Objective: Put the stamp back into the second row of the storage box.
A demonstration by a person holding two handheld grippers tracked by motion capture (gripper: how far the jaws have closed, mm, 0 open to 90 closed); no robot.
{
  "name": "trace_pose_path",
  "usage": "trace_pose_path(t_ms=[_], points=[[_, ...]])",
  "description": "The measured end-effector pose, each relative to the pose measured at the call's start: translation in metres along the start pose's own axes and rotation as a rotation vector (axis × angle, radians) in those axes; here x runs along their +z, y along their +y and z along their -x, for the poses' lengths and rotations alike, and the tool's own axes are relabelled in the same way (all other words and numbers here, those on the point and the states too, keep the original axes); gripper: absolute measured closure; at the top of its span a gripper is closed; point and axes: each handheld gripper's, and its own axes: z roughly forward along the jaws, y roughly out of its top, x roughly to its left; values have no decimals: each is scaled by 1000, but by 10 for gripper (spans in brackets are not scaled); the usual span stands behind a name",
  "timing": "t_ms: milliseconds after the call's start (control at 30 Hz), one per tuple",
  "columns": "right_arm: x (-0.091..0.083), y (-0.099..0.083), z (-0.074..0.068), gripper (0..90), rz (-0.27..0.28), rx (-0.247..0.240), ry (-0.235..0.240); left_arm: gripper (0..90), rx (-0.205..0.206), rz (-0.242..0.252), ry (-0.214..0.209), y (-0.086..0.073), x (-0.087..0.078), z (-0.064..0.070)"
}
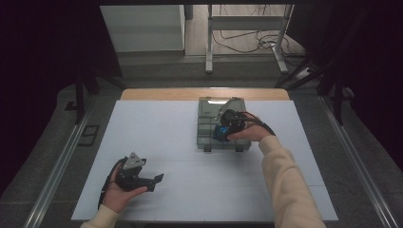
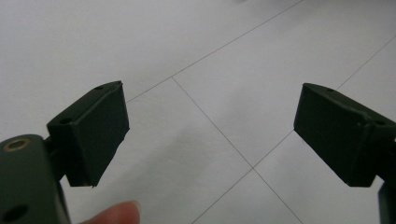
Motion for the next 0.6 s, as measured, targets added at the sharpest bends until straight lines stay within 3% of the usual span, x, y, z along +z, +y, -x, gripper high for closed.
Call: trace_pose_path(t_ms=[67,100,133,167,200,333,600], points=[[0,-1,0,407,0,10,1,108,0,0,1,0,0,0],[0,-1,0,364,5,18,4,108,0,0,1,0,0,0],[1,-1,0,256,14,33,6,108,1,0,1,0,0,0],[1,-1,0,256,14,33,6,109,1,0,1,0,0,0],[0,-1,0,196,17,52,-3,109,1,-1,1,0,0,0],[-11,1,-1,152,61,106,-33,108,1,-1,1,0,0,0],[-19,-4,-5,119,84,162,-69,108,3,-1,1,0,0,0]])
